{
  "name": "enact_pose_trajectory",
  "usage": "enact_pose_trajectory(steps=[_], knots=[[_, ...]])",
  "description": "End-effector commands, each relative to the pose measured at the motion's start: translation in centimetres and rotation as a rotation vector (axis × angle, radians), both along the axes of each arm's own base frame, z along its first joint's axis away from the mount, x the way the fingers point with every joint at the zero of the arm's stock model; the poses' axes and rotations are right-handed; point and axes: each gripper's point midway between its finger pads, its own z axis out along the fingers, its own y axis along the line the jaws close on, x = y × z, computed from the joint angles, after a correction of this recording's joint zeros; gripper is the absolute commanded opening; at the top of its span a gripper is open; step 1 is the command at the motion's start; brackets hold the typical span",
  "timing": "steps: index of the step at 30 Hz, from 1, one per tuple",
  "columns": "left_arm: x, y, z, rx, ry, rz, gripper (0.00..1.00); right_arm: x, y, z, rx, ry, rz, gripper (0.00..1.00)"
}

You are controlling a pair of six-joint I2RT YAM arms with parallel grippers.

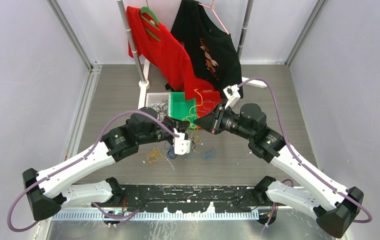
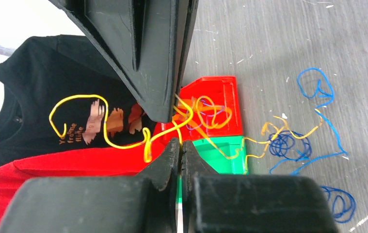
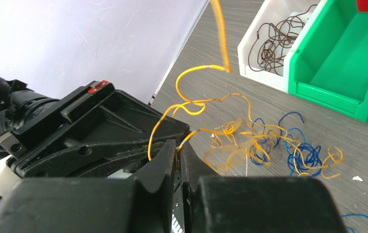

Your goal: Untangle the cables

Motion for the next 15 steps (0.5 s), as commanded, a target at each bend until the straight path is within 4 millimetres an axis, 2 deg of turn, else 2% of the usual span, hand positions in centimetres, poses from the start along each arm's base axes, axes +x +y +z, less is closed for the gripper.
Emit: enact_pose_trajectory(steps=[1, 3, 7, 8, 11, 15], knots=[[-1.6, 1.6, 2.4, -0.002, -0.002, -0.017, 0.0, 1.0, -1.5, 0.3, -0.014, -0.019, -0.11, 0.16], [-1.9, 2.2, 2.5, 0.005, 0.029, -0.001, 0.0, 1.2, -2.2, -0.3, -0.038, -0.015, -0.145, 0.19], [-2.4, 3.3, 2.4, 0.028, 0.106, 0.039, 0.0, 1.3, -3.4, -1.5, -0.104, -0.008, -0.19, 0.45], [-2.7, 3.5, 2.3, 0.042, 0.138, 0.039, 0.0, 1.2, -3.7, -1.5, -0.118, -0.018, -0.189, 0.49], [-3.7, 3.7, 2.1, 0.054, 0.251, 0.049, 0.0, 0.7, -4.0, -0.8, -0.135, -0.067, -0.169, 0.54], [-3.9, 3.3, 3.1, 0.016, 0.357, 0.09, 0.0, 0.6, -4.4, 0.0, -0.159, -0.113, -0.165, 0.54]])
